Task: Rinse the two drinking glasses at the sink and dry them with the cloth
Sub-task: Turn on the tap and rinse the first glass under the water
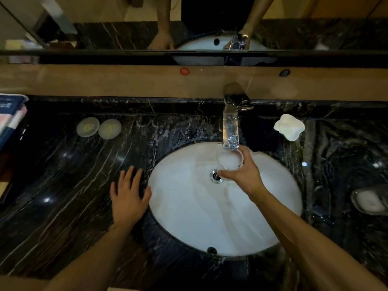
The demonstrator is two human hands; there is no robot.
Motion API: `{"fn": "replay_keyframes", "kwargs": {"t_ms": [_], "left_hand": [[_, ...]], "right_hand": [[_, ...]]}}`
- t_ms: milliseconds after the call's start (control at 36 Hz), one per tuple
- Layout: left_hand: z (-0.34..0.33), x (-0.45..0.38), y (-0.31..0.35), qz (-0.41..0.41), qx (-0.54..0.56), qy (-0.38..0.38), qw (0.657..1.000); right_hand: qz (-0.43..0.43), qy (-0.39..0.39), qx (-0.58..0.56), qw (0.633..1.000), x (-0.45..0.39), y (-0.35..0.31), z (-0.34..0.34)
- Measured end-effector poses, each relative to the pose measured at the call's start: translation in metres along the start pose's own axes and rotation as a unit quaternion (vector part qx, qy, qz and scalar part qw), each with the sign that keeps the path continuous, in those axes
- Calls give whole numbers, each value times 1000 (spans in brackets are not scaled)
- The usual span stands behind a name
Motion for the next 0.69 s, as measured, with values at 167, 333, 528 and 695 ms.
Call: {"fn": "replay_keyframes", "kwargs": {"t_ms": [167, 333, 528, 695], "left_hand": [[-9, 10, -12, 30, -10, -12, 999], [-10, 8, -13, 33, -2, -8, 999], [-13, 7, -15, 33, -3, -9, 999], [-13, 6, -15, 33, -10, -9, 999]], "right_hand": [[9, 13, 56, 998, 4, 0, -2], [17, 28, 141, 989, -6, 3, -10], [19, 44, 130, 990, -15, 11, -22], [0, 49, 131, 990, -22, 22, -25]]}}
Point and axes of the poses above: each hand's wrist, its own x-axis away from the middle knuckle, its own z-axis out of the back of the hand, y = z × x, the point moved 1 cm from there along -x, towards the middle knuckle, and after that the axes turned 3 degrees about z, right-handed, at the moved point
